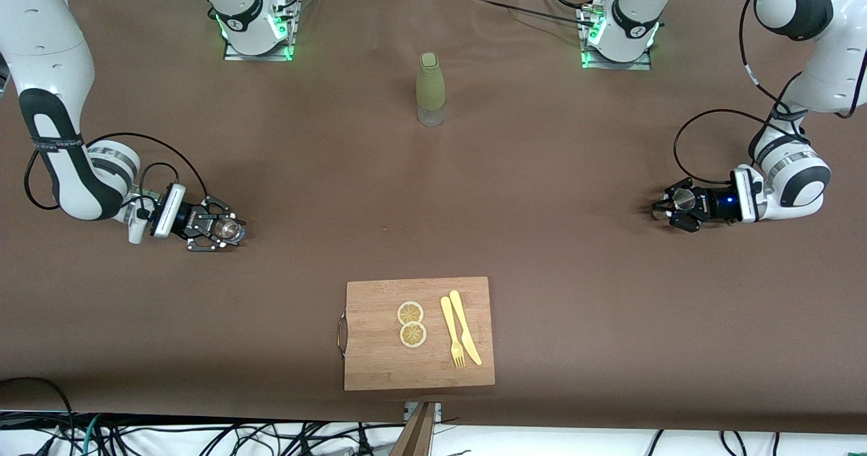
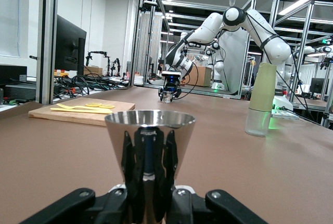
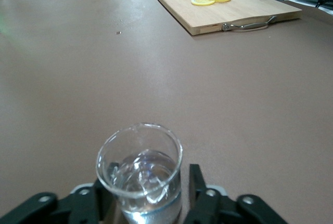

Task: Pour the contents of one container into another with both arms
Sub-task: 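Lower the glass cup onto the table and open the right gripper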

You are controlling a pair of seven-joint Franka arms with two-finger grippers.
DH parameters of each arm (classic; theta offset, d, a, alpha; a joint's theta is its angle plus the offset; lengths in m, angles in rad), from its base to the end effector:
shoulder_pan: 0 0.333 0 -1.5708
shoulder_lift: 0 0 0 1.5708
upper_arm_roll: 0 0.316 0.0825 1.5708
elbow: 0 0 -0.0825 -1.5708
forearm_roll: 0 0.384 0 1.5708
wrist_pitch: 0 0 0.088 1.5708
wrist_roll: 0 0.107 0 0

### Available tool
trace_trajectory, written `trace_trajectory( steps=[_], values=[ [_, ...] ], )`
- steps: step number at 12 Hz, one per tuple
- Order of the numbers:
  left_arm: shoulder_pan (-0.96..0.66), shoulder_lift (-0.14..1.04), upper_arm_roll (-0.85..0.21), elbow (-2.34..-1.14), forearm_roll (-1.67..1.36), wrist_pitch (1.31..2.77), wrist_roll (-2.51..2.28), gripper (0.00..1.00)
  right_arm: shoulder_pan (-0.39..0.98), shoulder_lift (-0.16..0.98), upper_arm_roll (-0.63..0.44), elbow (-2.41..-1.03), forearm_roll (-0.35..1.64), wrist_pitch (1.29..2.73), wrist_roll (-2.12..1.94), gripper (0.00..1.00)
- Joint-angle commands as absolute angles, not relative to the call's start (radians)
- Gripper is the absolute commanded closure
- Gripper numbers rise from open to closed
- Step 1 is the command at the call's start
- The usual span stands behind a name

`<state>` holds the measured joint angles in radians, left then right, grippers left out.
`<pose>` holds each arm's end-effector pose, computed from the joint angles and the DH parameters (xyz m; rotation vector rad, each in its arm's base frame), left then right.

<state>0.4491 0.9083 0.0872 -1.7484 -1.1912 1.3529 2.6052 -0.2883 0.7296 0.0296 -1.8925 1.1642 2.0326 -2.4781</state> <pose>0.5211 0.1754 0.0779 1.3406 -1.1144 1.1552 0.5723 -0.0975 0.1015 -1.8163 -1.4255 -0.9219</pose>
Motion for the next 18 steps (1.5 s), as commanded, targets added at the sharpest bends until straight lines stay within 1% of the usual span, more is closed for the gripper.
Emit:
trace_trajectory(
  steps=[1, 5, 6, 8, 9, 10, 13, 15, 16, 17, 18],
  values=[
    [0.456, 0.933, 0.084, -1.717, -1.157, 1.322, 2.646, 1.00, -0.298, 0.741, 0.032, -1.875, 1.181, 2.026, -2.474, 0.00],
    [0.456, 0.933, 0.092, -1.718, -1.157, 1.325, 2.660, 1.00, -0.290, 0.721, -0.004, -1.862, 1.174, 2.019, -2.467, 0.00],
    [0.456, 0.933, 0.094, -1.718, -1.157, 1.325, 2.680, 0.98, -0.290, 0.718, -0.018, -1.862, 1.170, 2.019, -2.465, 0.00],
    [0.456, 0.934, 0.095, -1.718, -1.157, 1.328, 2.684, 0.90, -0.291, 0.707, -0.040, -1.864, 1.152, 2.023, -2.444, 0.00],
    [0.456, 0.934, 0.097, -1.718, -1.157, 1.328, 2.684, 0.81, -0.294, 0.698, -0.046, -1.868, 1.122, 2.026, -2.416, 0.00],
    [0.454, 0.936, 0.095, -1.718, -1.157, 1.328, 2.698, 0.74, -0.295, 0.681, -0.054, -1.868, 1.080, 2.043, -2.372, 0.00],
    [0.451, 0.950, 0.097, -1.717, -1.157, 1.328, 2.734, 0.70, -0.291, 0.536, -0.060, -1.930, 0.907, 2.147, -2.161, 0.00],
    [0.454, 0.962, 0.100, -1.704, -1.155, 1.328, 2.743, 0.67, -0.258, 0.412, -0.060, -2.006, 0.780, 2.209, -1.931, 0.00],
    [0.453, 0.962, 0.104, -1.703, -1.157, 1.328, 2.762, 0.64, -0.236, 0.346, -0.060, -2.052, 0.708, 2.256, -1.801, 0.00],
    [0.451, 0.963, 0.107, -1.701, -1.157, 1.328, 2.766, 0.59, -0.216, 0.303, -0.060, -2.075, 0.640, 2.273, -1.672, 0.00],
    [0.449, 0.971, 0.107, -1.692, -1.157, 1.327, 2.766, 0.49, -0.187, 0.276, -0.060, -2.080, 0.567, 2.273, -1.554, 0.00]
  ],
)
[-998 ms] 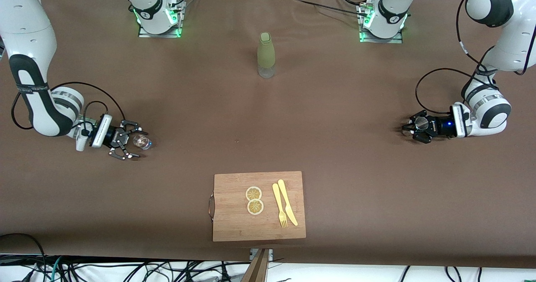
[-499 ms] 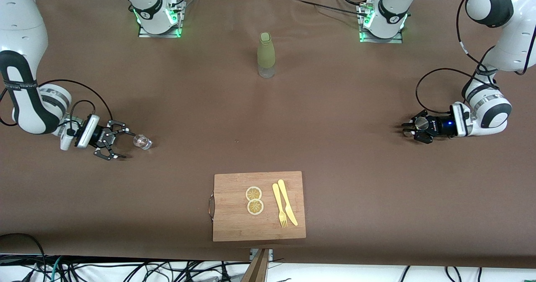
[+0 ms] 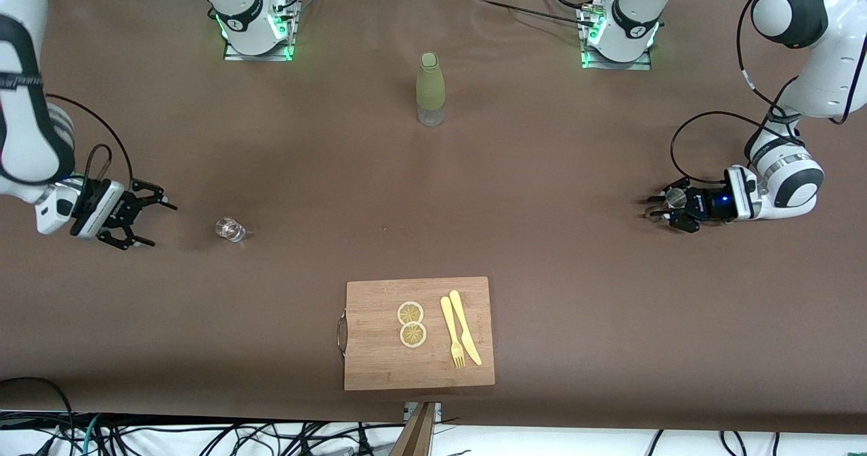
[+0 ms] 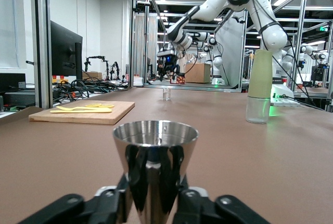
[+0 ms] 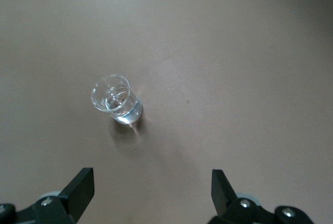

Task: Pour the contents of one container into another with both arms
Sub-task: 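Lower the glass cup onto the table and open the right gripper, then set the jigger down and open the left gripper while the right gripper retracts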

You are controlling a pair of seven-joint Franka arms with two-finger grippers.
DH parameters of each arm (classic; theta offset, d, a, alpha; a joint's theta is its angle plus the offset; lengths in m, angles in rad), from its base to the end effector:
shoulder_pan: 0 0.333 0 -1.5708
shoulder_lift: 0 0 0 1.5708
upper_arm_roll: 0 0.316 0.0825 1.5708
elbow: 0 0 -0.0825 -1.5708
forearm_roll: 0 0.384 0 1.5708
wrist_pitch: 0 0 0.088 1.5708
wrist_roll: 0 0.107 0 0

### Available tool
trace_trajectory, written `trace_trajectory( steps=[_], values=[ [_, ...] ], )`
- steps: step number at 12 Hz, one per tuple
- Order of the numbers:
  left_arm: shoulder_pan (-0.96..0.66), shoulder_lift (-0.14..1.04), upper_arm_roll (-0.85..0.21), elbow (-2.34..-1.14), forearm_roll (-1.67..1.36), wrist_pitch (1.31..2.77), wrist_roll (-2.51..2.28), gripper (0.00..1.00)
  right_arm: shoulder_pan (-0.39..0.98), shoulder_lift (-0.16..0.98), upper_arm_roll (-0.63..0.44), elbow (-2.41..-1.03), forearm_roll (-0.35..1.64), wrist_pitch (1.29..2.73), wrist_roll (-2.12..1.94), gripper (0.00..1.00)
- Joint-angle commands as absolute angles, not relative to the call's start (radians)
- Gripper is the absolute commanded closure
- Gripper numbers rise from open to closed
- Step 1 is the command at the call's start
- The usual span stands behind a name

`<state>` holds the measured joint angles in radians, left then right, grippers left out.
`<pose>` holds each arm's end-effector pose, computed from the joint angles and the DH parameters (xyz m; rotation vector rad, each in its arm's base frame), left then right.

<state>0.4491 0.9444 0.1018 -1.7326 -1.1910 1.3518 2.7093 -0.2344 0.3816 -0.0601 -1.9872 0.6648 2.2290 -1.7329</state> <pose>0.5149 0.1811 0.0613 1.3128 -1.1766 1.2160 0.5784 -0.1545 0.2645 -2.4165 -1.3045 -0.4641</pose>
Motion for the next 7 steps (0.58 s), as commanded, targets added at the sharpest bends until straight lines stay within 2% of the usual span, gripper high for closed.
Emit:
trace_trajectory(
  steps=[1, 2, 5, 7],
  values=[
    [0.452, 0.979, 0.110, -1.675, -1.157, 1.324, 2.766, 0.16, -0.164, 0.244, -0.063, -2.080, 0.490, 2.273, -1.446, 0.00],
    [0.451, 0.983, 0.118, -1.671, -1.155, 1.322, 2.767, 0.00, -0.132, 0.215, -0.080, -2.080, 0.407, 2.272, -1.331, 0.00],
    [0.453, 0.983, 0.130, -1.669, -1.155, 1.321, 2.766, 0.00, -0.057, 0.147, -0.087, -2.079, 0.153, 2.260, -0.980, 0.00],
    [0.451, 0.982, 0.147, -1.661, -1.140, 1.319, 2.766, 0.00, -0.014, 0.112, -0.087, -2.074, 0.057, 2.194, -0.733, 0.00]
  ],
)
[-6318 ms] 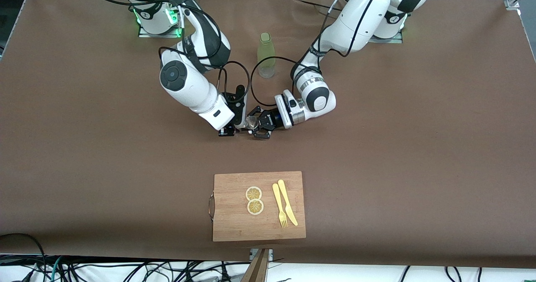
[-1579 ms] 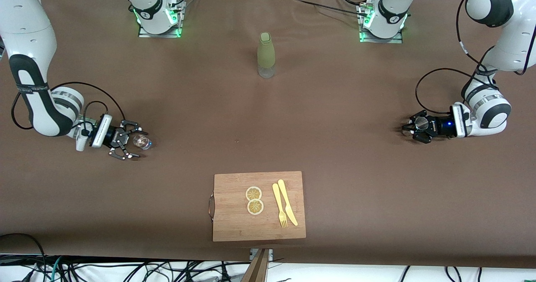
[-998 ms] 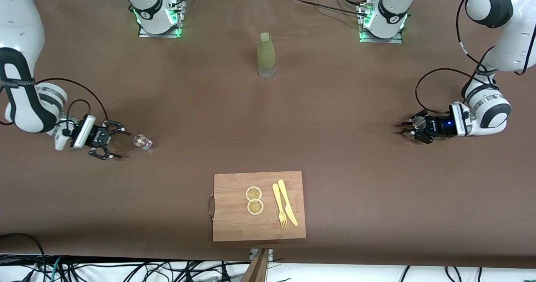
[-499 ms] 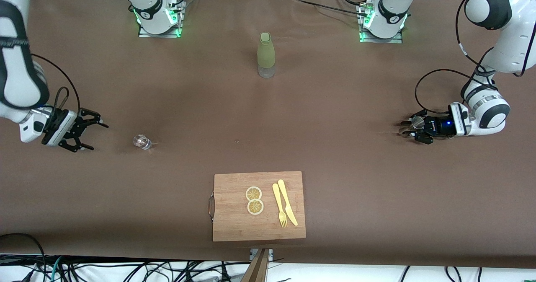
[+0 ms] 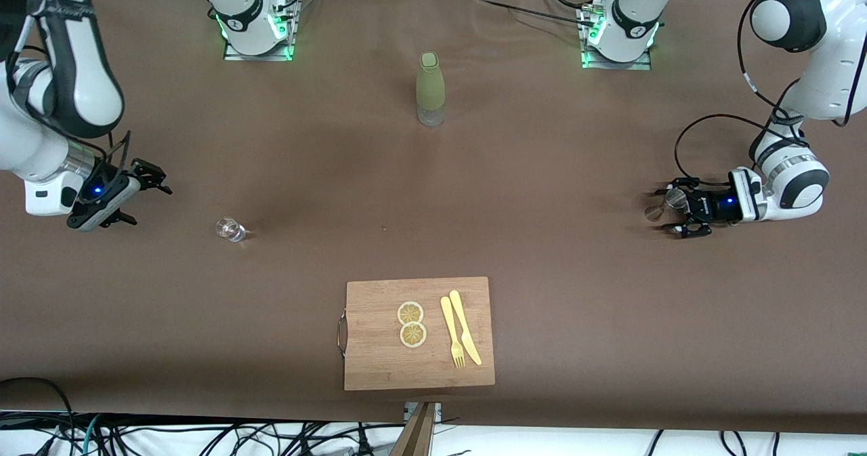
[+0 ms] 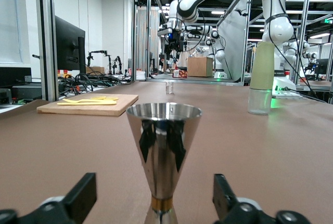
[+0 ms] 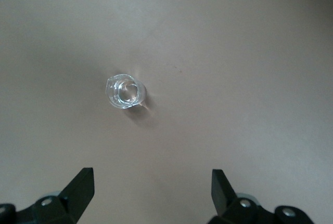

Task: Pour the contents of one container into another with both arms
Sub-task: 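Set the jigger down and open the left gripper while the right gripper retracts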

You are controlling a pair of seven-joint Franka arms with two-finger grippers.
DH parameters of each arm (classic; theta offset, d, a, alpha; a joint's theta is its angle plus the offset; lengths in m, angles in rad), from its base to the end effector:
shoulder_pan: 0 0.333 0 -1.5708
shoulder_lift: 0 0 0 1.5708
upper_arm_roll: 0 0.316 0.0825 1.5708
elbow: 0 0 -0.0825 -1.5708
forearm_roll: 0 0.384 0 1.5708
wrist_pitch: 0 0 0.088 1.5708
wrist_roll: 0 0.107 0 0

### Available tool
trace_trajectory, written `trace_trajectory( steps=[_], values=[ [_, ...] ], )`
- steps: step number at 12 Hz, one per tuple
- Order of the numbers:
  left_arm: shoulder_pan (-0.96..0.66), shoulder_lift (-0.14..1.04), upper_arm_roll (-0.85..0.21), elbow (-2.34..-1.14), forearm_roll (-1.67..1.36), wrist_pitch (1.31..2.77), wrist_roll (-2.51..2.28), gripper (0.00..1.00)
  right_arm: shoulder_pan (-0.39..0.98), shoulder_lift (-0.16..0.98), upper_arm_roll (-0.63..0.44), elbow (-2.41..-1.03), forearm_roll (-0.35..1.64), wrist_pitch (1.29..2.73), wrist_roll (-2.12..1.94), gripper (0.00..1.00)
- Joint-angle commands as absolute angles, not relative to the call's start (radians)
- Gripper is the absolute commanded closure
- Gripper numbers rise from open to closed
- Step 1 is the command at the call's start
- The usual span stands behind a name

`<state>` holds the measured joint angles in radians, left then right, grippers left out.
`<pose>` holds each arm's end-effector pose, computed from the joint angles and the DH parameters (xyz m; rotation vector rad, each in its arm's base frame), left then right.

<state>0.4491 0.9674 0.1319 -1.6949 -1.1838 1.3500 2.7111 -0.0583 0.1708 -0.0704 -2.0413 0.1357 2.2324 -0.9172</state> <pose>0.5150 0.1996 0.0562 1.3407 -1.1975 1.2073 0.5782 -0.0697 0.3620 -2.8775 -1.0623 -0.1016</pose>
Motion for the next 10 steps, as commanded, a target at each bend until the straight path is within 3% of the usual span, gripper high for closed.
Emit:
trace_trajectory(
  steps=[1, 5, 10],
  values=[
    [0.456, 0.983, 0.156, -1.642, -1.135, 1.319, 2.766, 0.00, 0.012, 0.104, -0.086, -2.069, 0.002, 2.175, -0.618, 0.00],
    [0.460, 0.983, 0.228, -1.556, -1.071, 1.279, 2.744, 0.00, 0.101, 0.078, -0.083, -2.025, -0.077, 2.077, -0.278, 0.00],
    [0.422, 0.924, 0.362, -1.419, -1.005, 1.287, 2.588, 0.00, 0.137, 0.069, -0.072, -1.795, -0.074, 1.759, -0.062, 0.00]
  ],
)
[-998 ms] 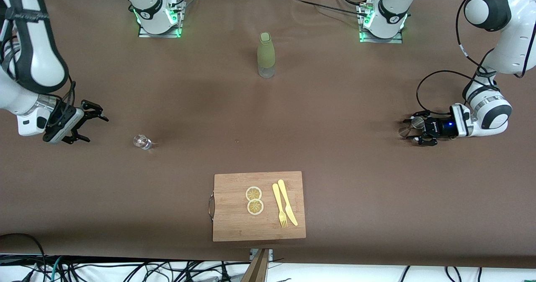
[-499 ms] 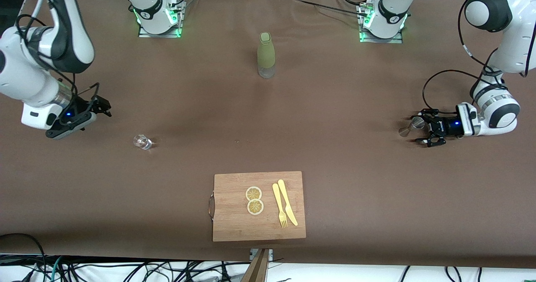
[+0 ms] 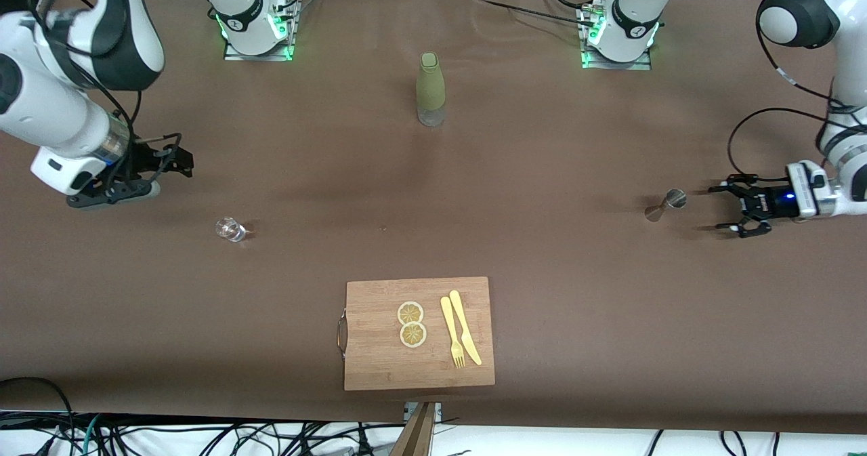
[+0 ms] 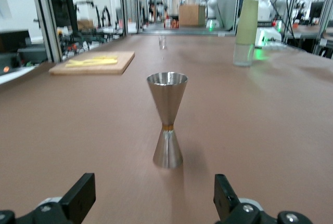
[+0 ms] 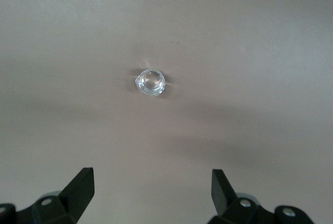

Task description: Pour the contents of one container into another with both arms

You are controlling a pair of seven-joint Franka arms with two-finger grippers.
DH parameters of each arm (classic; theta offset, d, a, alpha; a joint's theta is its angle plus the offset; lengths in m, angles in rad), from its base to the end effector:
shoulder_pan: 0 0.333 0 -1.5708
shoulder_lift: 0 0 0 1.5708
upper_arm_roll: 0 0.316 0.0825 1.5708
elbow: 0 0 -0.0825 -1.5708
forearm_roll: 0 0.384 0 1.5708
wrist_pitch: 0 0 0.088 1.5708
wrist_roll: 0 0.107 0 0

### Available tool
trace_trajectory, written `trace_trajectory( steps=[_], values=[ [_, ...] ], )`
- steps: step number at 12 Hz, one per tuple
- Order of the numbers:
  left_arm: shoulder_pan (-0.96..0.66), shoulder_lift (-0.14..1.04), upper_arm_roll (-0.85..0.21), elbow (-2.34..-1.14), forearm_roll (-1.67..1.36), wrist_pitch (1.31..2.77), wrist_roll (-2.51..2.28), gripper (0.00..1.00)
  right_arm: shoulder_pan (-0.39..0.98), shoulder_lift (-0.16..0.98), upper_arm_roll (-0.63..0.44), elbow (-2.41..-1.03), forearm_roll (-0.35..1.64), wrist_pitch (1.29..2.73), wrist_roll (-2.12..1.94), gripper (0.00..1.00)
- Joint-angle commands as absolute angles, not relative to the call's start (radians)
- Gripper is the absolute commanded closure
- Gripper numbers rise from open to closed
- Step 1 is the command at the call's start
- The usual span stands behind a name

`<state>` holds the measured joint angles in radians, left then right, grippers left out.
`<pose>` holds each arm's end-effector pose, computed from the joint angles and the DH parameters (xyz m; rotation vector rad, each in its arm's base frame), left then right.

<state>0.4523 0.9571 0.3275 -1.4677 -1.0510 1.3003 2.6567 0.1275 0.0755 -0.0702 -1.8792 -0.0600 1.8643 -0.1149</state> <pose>0.5252 0.3249 0.1222 1.4996 -1.4341 1.0469 0.5703 0.0289 0.4603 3.0649 0.2953 -0.1417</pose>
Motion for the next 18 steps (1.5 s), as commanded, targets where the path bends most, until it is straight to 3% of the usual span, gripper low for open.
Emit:
trace_trajectory(
  steps=[1, 5, 8, 13, 18],
  values=[
    [0.398, 0.901, 0.405, -1.392, -1.002, 1.287, 2.518, 0.00, 0.127, 0.072, -0.065, -1.732, -0.069, 1.690, -0.066, 0.00],
    [0.215, 0.763, 0.584, -1.391, -0.986, 1.287, 2.211, 0.00, 0.130, 0.061, -0.063, -1.617, -0.072, 1.566, -0.055, 0.00],
    [0.008, 0.681, 0.773, -1.399, -0.986, 1.279, 1.954, 0.00, 0.091, 0.051, -0.071, -1.603, -0.066, 1.545, -0.057, 0.00],
    [-0.124, 0.592, 0.795, -1.391, -0.960, 1.256, 1.409, 0.00, 0.075, 0.020, -0.097, -1.594, -0.048, 1.523, -0.048, 0.00],
    [-0.244, 0.577, 0.802, -1.353, -0.963, 1.264, 1.103, 0.00, 0.075, 0.020, -0.101, -1.594, -0.022, 1.511, -0.020, 0.00]
  ],
)
